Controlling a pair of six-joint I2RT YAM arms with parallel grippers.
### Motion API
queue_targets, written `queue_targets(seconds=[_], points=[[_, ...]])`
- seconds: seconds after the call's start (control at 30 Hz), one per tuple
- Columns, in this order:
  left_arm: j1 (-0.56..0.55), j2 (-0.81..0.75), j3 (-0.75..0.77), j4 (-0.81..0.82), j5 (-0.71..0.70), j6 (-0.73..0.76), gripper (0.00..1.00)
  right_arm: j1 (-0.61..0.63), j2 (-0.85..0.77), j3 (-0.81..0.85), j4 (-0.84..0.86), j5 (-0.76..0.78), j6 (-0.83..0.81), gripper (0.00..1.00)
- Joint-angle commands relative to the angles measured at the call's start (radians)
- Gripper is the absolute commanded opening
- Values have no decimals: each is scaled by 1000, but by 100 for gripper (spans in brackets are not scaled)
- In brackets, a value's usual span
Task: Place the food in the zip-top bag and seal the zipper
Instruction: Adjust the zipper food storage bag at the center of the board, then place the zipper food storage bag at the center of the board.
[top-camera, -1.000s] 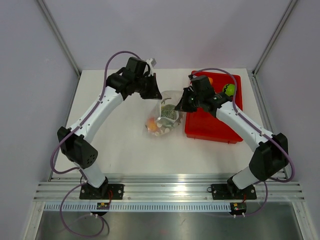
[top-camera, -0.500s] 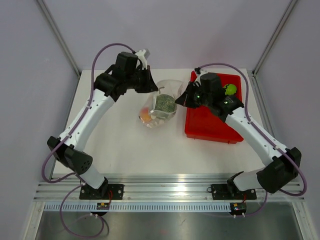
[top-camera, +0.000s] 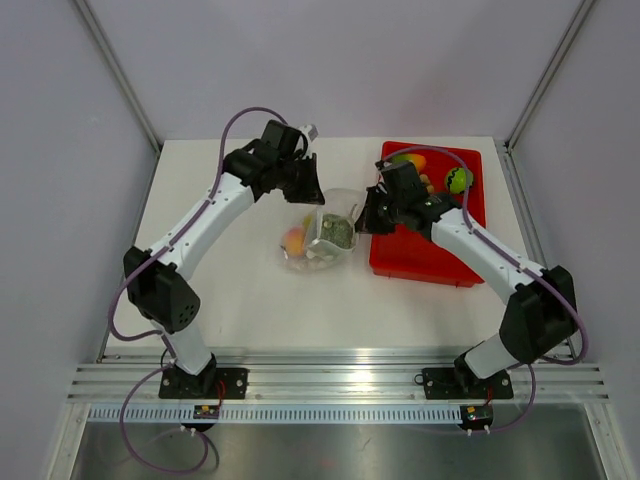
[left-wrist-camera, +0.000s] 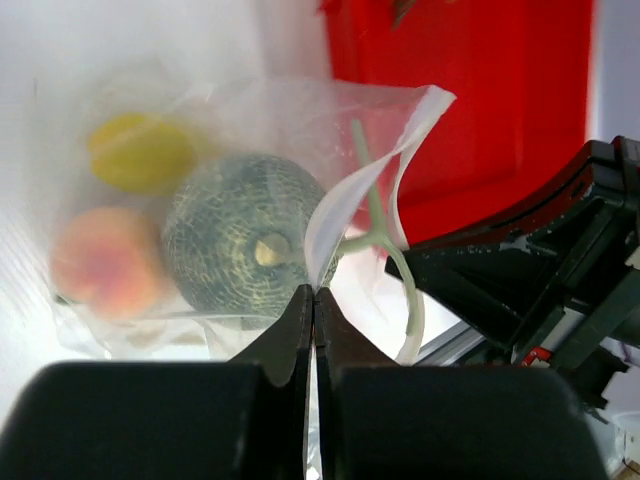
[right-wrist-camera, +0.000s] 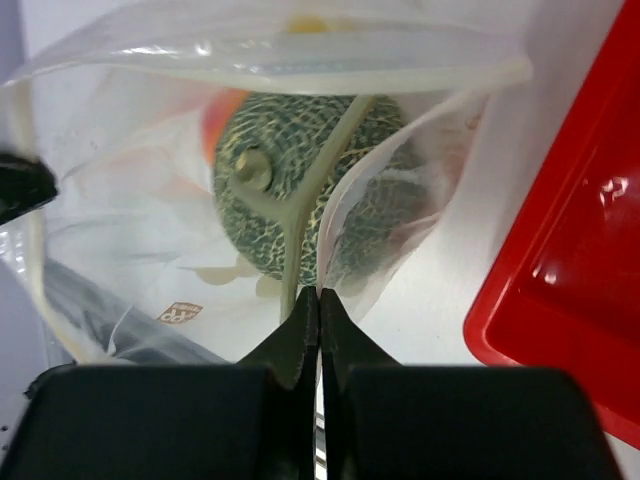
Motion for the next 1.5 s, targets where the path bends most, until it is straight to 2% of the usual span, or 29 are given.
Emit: queue_targets(seconds=[0.0,0.3,0.47,0.6,0.7,0.87,0.93,1.1,1.17,1.2,1.33,1.4,1.43,1.47], points=[[-3,-94,94,11,-20,13,0,7,-75,66,5,4,-33,0],[-3,-63,108,-18,-56,43,0,19,-32,-51,43,-47,7,0],[-3,0,117,-81,-45,64,0,21,-29,-23,-15,-35,-22,0],[-6,-75,88,-29,-52,55,0,19,-81,10,-32,17,-44,0],[-6,-94,90,-31,-56,53,0,19,-66,20,-46,45,-60,7],[-12,-89,-28,30,24,26,0,19,-40,9,-56,24,-68,36],[-19,-89,-82,72,67,10,0,19,-70,4,-65,54,-73,41],[-33,-97,-87,101,85,-7,0,18,-159,66,-133,189,-103,46],[-35,-100,-72,97,84,-5,0,16,-179,80,-145,195,-110,48],[-35,-101,-68,92,79,-3,0,13,-193,81,-148,235,-111,52],[-56,-114,-58,61,49,35,0,11,-201,75,-138,223,-94,59],[-88,-118,-33,26,-17,59,9,11,-202,49,-122,174,-77,61],[-102,-118,-27,-12,-51,85,16,11,-205,35,-98,159,-56,62],[-131,-123,-21,-26,-115,95,30,13,-208,5,-86,140,-45,62]])
